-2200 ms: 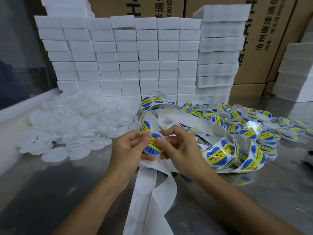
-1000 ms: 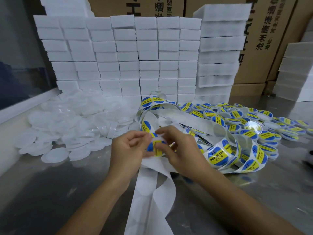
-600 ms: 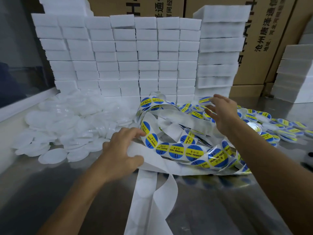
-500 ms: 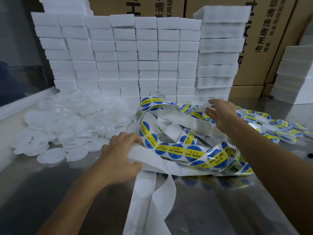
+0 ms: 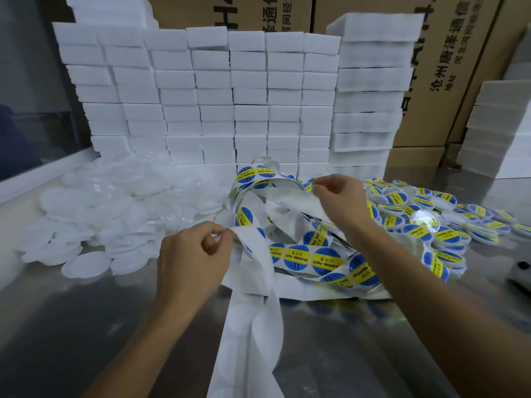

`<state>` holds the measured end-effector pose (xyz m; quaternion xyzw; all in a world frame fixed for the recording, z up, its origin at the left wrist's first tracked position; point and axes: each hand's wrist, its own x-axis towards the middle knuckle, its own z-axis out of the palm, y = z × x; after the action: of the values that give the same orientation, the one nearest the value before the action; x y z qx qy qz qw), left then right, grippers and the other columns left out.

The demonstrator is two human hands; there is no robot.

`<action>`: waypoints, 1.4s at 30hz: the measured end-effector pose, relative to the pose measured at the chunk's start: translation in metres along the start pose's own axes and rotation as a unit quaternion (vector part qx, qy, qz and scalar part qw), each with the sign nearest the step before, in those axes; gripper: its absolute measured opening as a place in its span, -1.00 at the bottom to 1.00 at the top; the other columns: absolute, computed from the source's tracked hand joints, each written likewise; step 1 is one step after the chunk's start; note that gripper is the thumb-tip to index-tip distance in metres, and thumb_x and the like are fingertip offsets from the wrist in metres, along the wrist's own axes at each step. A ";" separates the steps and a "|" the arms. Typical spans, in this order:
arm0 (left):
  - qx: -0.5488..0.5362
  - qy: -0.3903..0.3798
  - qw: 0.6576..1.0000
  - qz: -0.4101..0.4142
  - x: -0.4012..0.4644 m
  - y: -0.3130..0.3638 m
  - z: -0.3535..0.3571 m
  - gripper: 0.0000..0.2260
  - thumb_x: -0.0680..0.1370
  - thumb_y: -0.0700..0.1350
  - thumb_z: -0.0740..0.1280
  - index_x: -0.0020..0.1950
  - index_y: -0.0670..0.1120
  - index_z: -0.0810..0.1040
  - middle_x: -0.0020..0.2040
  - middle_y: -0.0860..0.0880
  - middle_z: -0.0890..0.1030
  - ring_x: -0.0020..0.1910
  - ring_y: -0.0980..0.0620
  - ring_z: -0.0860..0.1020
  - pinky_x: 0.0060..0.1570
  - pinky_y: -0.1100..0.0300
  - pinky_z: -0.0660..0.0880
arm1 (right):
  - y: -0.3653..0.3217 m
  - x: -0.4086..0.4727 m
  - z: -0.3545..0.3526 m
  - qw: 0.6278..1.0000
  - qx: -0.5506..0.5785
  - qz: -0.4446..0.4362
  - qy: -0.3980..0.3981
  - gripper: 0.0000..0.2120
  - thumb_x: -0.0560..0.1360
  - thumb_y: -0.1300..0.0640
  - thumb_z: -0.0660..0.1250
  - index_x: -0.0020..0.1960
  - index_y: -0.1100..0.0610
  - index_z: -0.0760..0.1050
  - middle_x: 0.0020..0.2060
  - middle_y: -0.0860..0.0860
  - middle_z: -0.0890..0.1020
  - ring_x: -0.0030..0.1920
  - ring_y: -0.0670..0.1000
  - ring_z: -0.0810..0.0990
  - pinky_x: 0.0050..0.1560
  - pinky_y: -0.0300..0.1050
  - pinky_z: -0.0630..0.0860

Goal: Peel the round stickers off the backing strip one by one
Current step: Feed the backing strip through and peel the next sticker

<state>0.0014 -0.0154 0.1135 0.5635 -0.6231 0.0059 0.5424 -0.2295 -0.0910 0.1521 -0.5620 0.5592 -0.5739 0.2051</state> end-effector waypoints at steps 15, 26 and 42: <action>-0.482 0.006 0.763 -0.431 0.013 -0.002 -0.001 -0.89 0.55 -0.28 0.28 -0.10 -0.16 0.60 -0.35 -0.03 0.69 -0.43 0.08 0.65 -0.49 0.25 0.54 | -0.015 -0.098 0.021 0.830 -0.271 -0.210 -0.440 -0.42 0.40 -0.10 0.50 0.35 -0.21 0.36 0.14 -0.27 0.54 0.08 -0.26 0.48 0.08 -0.32 0.47; -0.426 0.062 0.885 -0.175 0.014 -0.011 -0.015 -0.74 0.33 -0.29 0.15 -0.13 -0.08 0.57 -0.12 -0.09 0.67 -0.01 -0.12 0.60 -0.04 0.10 0.42 | -0.021 -0.071 -0.005 0.877 -0.350 -0.249 -0.217 -0.71 0.32 0.19 0.02 -0.26 0.09 0.53 -0.32 -0.07 0.52 -0.19 0.06 0.46 0.13 -0.01 0.31; -0.314 -0.285 0.874 -0.238 -0.017 0.012 0.015 -0.89 0.47 -0.28 0.45 -0.14 -0.07 0.69 -0.15 -0.08 0.73 -0.18 -0.04 0.67 -0.15 0.08 0.61 | -0.020 -0.080 0.002 0.882 -0.224 -0.412 0.036 -0.83 0.37 0.42 0.35 -0.15 0.20 0.61 -0.15 0.07 0.62 -0.17 0.16 0.60 -0.11 0.07 0.44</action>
<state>-0.0209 -0.0085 0.1031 0.4720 -0.5663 -0.4806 0.4748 -0.1968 -0.0173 0.1360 -0.7516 0.3979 -0.4859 -0.2019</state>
